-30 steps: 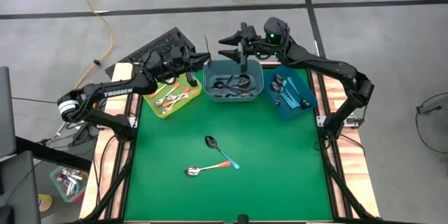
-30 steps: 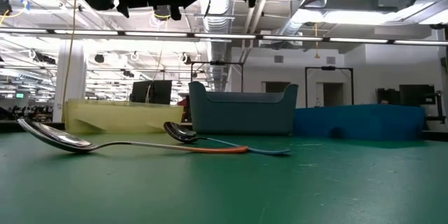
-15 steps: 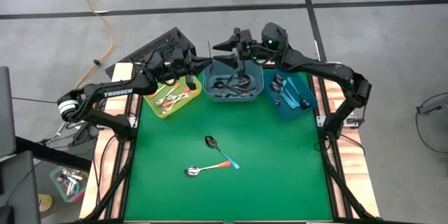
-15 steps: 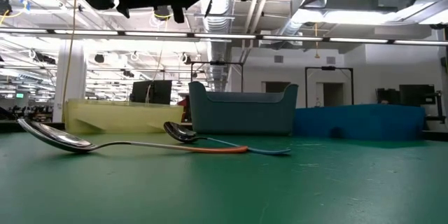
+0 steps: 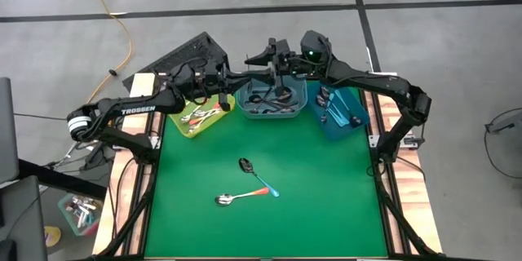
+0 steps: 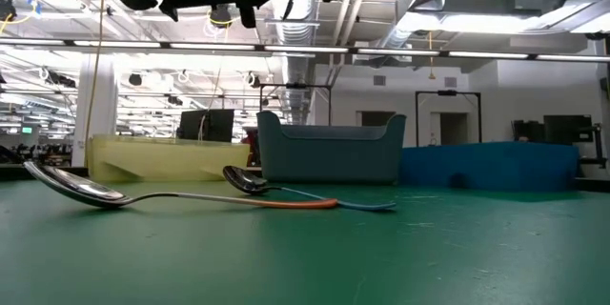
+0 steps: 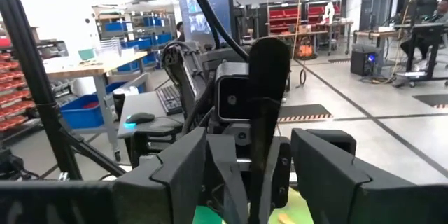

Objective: Sort silverware by color (type)
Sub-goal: Put the black spoon into the light blue bin

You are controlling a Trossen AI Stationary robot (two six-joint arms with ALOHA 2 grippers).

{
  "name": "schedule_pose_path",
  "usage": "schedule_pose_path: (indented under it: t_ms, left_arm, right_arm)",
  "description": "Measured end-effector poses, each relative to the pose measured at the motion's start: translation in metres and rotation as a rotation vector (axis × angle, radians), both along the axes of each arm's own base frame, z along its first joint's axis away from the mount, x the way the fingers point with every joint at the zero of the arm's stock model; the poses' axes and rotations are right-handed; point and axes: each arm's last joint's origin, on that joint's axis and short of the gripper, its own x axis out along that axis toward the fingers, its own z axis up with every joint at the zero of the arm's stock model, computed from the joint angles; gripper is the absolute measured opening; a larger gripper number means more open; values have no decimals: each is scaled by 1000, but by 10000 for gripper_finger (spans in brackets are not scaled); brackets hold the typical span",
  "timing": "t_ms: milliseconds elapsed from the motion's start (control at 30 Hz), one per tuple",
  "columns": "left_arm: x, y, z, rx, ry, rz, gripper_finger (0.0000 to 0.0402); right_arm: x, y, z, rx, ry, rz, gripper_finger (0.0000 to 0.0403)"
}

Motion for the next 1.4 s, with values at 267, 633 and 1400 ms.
schedule_pose_path:
  t_ms: [267,633,1400]
  left_arm:
    - [2,-3,0,6,-2,2,0]
    - [2,-4,0,8,-2,-5,0]
    - [4,-2,-7,-57,57,80,58]
  right_arm:
    - [2,5,-2,10,24,13,224]
    - [4,8,-10,-32,91,14,88]
    - [3,-1,-15,-13,134,-157,9]
